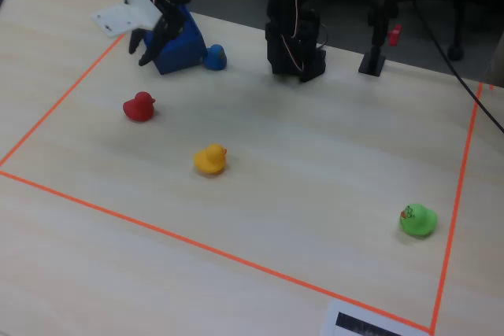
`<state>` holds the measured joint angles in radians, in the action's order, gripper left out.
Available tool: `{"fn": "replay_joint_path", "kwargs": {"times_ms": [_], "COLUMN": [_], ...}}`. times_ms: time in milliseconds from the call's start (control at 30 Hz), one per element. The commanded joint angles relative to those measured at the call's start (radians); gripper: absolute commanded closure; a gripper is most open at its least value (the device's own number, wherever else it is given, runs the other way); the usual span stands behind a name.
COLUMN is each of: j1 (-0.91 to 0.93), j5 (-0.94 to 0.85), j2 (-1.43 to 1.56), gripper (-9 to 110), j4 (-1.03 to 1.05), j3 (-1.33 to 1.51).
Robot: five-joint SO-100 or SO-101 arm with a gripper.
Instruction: Grasp red duck and put it into box.
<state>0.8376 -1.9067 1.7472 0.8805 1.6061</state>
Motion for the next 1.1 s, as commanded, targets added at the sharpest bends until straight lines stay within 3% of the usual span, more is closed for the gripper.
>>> {"fn": "replay_joint_path", "kwargs": {"times_ms": [0,633,1067], "j1": [0.031,0.044,0.043], "j5": [-0.006,-0.049,-0.048], "j2": [-0.054,-0.167,-0.288], "gripper": [82,80,80], "j4": [-0.101,-0.232,-0.293], "j3": [-0.051,0.181,0.153]}}
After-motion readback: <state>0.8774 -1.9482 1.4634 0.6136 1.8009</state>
